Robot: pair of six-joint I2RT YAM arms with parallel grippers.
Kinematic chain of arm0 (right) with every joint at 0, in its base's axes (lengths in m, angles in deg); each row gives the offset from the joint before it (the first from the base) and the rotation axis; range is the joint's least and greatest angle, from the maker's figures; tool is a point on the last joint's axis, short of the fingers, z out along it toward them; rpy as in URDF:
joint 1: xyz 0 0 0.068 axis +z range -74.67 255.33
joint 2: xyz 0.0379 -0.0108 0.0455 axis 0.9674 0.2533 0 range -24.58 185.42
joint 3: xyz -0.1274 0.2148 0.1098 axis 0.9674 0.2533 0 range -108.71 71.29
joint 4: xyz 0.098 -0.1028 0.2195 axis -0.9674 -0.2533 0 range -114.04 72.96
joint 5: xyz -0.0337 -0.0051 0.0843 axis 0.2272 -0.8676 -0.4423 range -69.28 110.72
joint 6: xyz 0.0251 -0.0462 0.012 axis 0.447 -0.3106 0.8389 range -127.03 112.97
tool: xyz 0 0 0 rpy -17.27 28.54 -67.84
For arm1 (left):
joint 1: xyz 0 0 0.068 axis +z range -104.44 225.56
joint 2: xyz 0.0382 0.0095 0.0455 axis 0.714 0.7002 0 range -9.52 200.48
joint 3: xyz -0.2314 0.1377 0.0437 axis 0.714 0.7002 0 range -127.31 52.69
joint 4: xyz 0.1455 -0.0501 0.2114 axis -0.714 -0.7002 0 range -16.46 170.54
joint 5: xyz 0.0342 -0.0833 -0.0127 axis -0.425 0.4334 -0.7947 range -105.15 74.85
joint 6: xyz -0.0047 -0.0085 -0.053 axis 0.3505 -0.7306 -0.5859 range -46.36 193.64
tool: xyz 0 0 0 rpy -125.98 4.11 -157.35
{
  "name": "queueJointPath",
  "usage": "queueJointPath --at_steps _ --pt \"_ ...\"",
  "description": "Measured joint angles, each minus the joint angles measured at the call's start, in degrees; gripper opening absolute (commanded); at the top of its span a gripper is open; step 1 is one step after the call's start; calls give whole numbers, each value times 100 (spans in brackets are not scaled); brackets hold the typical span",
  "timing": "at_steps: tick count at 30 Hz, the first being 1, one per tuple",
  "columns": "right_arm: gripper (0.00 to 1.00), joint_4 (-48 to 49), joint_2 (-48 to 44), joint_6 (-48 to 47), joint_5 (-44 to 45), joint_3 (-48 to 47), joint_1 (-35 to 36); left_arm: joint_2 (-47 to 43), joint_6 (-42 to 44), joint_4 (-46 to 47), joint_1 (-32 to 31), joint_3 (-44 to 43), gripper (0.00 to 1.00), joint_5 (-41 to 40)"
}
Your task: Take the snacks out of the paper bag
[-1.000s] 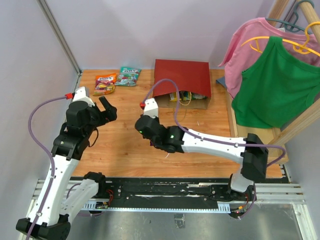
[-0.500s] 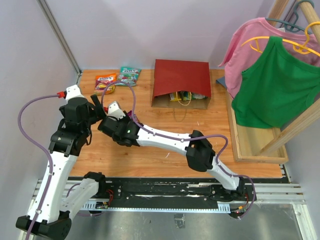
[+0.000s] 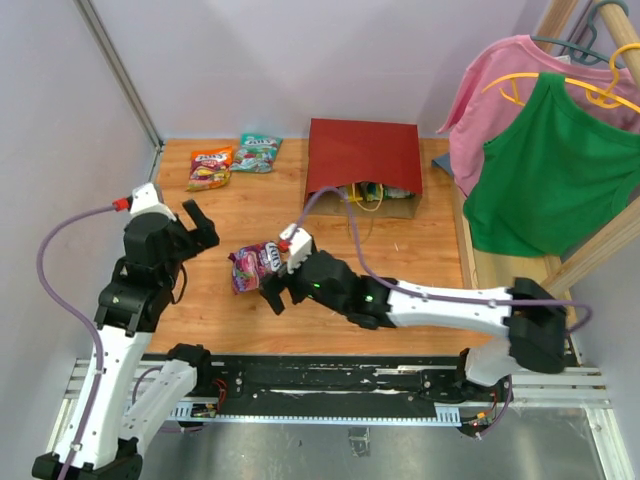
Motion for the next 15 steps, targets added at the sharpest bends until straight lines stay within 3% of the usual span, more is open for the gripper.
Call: queueJointPath --at_steps 3,5,10,15 --pt "98 675 -1060 109 -210 1029 0 -446 -232 417 0 841 68 940" --pt "93 929 -1818 216 -234 1711 0 -835 -540 796 0 1657 60 1698" --pt "81 807 -3864 540 -61 3042 -2 -1132 -1335 1316 -11 3390 63 2957" --pt "77 264 -5928 955 258 3888 -2 -1099 -1928 1659 -15 3770 63 2911"
